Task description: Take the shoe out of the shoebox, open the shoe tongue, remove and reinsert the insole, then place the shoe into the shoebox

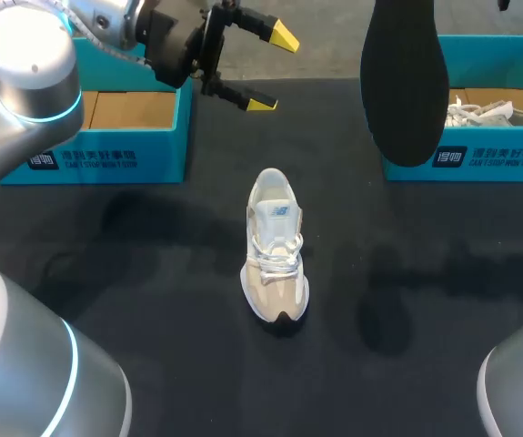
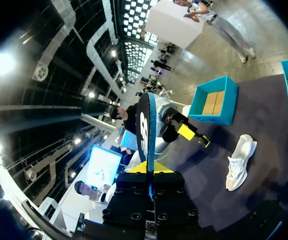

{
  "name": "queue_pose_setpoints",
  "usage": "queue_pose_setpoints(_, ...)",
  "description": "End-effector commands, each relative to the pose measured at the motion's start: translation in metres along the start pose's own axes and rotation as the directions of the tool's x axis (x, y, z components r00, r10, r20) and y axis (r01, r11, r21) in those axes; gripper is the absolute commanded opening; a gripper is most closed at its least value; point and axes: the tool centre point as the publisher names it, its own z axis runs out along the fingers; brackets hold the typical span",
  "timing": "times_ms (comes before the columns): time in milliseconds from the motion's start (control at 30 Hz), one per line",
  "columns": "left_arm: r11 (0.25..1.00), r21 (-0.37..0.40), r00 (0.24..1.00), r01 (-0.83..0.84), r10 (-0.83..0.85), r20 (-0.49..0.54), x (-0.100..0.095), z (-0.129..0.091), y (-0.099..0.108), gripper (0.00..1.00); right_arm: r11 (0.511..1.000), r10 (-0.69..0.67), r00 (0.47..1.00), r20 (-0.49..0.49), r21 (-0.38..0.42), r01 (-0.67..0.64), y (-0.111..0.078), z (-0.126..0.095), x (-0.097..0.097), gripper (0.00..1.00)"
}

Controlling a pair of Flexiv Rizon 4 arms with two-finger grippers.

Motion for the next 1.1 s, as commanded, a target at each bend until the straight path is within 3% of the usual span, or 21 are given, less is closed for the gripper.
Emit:
queue_pose_setpoints(33,1.0,-0.005,1.0,-0.015,0.015,0.025,0.0,-0.002,-0.004,1.0,1.0,0.018,1.0,-0.004,-0.008,-0.018,0.001,0.001,-0.001,0.0)
queue_pose_setpoints(367,0.998,-0.024,0.994,-0.06,0.062,0.091,-0.01,-0.008,-0.01,1.0,0.982,0.184,0.983,-0.022,-0.031,-0.185,0.017,-0.003,-0.018,0.0)
queue_pose_setpoints(600,0.981,-0.162,0.984,-0.105,0.126,0.124,-0.015,-0.004,-0.016,1.0,0.962,0.271,0.963,-0.005,-0.019,-0.271,0.039,0.001,-0.038,0.0)
queue_pose_setpoints(800,0.975,-0.187,0.979,-0.119,0.147,0.142,-0.017,0.003,-0.018,1.0,0.937,0.349,0.937,0.008,0.022,-0.349,0.055,0.013,-0.053,0.0)
queue_pose_setpoints(1100,0.957,-0.236,0.961,-0.166,0.211,0.179,-0.026,0.001,-0.022,1.0,0.888,0.457,0.889,0.013,0.05,-0.457,0.063,0.023,-0.085,0.0)
